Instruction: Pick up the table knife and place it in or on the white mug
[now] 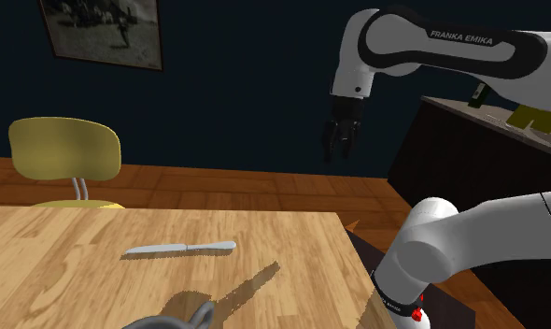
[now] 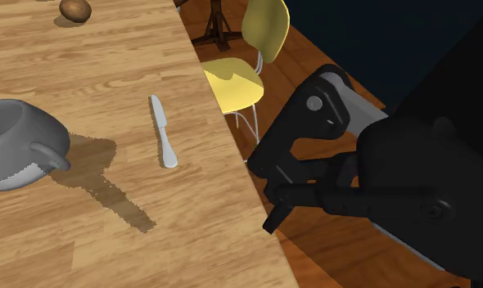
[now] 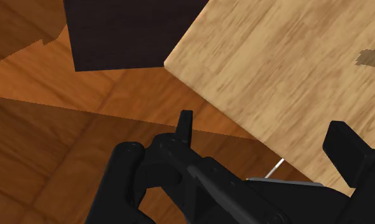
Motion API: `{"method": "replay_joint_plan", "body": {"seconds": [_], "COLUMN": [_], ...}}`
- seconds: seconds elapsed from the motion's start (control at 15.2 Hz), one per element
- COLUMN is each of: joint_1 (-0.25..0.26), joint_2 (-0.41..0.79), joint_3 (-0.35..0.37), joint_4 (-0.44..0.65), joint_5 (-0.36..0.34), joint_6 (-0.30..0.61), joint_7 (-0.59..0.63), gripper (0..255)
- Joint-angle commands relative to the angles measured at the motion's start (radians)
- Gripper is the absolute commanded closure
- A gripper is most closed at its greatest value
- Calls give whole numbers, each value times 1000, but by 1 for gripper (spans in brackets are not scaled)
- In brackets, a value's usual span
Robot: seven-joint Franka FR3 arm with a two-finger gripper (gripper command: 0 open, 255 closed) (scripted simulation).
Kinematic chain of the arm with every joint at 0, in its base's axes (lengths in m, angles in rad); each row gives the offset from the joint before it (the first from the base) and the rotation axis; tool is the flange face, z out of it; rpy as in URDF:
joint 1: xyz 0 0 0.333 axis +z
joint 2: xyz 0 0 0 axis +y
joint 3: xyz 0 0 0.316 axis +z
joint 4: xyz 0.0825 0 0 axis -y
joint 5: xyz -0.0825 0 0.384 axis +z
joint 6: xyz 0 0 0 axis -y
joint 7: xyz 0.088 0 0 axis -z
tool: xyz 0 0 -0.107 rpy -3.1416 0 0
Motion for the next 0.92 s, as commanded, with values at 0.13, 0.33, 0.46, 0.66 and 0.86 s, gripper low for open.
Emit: {"method": "replay_joint_plan", "body": {"seconds": [0.13, 0.33, 0.46, 0.66, 0.86], "joint_1": [30, 72, 98, 133, 166], "joint_2": [56, 143, 202, 291, 381], "joint_3": [31, 77, 108, 154, 200], "joint_4": [15, 43, 67, 108, 155], "joint_5": [10, 20, 23, 22, 14], "joint_6": [44, 106, 144, 196, 242], "joint_7": [-12, -28, -38, -50, -59], "gripper": [0, 0, 0, 0, 0]}}
